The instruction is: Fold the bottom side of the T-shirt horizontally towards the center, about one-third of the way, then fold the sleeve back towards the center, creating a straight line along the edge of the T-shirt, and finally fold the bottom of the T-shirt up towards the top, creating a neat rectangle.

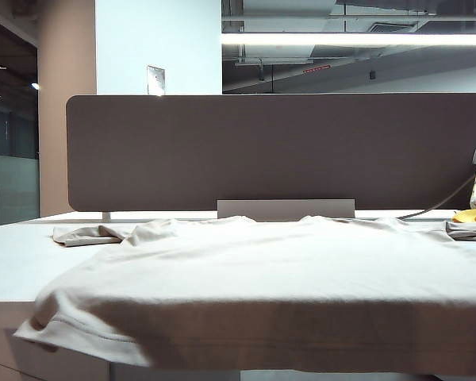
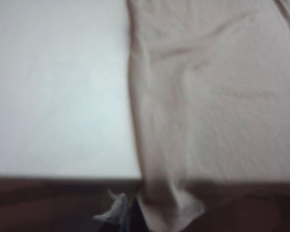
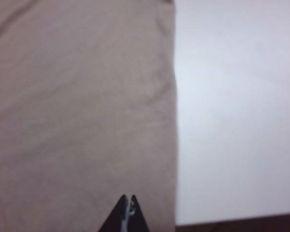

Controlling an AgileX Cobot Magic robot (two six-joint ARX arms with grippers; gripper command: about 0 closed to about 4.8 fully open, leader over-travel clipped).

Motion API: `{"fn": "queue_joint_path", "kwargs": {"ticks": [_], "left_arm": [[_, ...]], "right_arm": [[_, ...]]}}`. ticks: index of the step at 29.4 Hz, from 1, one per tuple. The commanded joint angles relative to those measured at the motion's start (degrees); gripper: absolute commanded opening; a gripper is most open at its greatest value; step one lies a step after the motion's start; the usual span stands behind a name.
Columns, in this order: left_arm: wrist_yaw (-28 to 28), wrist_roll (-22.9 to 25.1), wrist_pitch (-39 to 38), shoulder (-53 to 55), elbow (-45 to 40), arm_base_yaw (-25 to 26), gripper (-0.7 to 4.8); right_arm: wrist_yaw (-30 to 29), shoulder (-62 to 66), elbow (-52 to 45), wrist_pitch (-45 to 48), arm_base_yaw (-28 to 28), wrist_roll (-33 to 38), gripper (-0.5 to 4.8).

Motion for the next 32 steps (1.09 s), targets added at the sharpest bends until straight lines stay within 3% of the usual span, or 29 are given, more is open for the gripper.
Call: {"fn": "queue_joint_path", "kwargs": {"ticks": [1, 7, 11, 13, 17, 22, 26, 30, 32], "left_arm": [[0.57, 3.41, 2.01, 8.63, 4.13, -0.77, -0.03], [0.57, 4.66, 5.86, 21.27, 8.98, -6.56, -0.05], [0.55, 4.48, 9.68, 25.86, 9.66, -10.64, -0.05], [0.55, 4.09, 11.13, 27.65, 9.73, -11.41, -0.05], [0.37, 3.58, 11.89, 29.42, 9.75, -11.39, 0.05], [0.37, 3.56, 11.78, 30.69, 9.73, -11.37, 0.54], [0.55, 2.69, 11.32, 32.11, 9.73, -11.37, 1.58], [0.76, 2.60, 11.17, 33.03, 9.73, -11.37, 1.57], [3.67, 2.34, 10.51, 33.16, 9.73, -11.37, 1.58]], "right_arm": [[-0.31, 0.09, 0.22, -2.54, -0.96, 0.11, -0.03], [-3.98, 1.14, 0.20, -6.14, -3.96, 0.13, 0.94], [-7.56, 3.37, 0.20, -6.88, -5.55, 0.33, 0.96], [-8.39, 5.07, 0.20, -7.39, -5.79, 0.35, 1.09], [-9.55, 9.03, 0.20, -7.74, -5.88, 0.37, 1.87], [-9.92, 13.25, 0.17, -7.67, -6.03, 0.35, 2.25], [-9.92, 14.95, 0.17, -7.58, -6.05, 0.31, 2.83], [-9.92, 15.19, 0.17, -7.19, -6.05, 0.33, 2.84], [-9.92, 15.21, 0.17, -7.37, -6.05, 0.31, 2.84]]}}
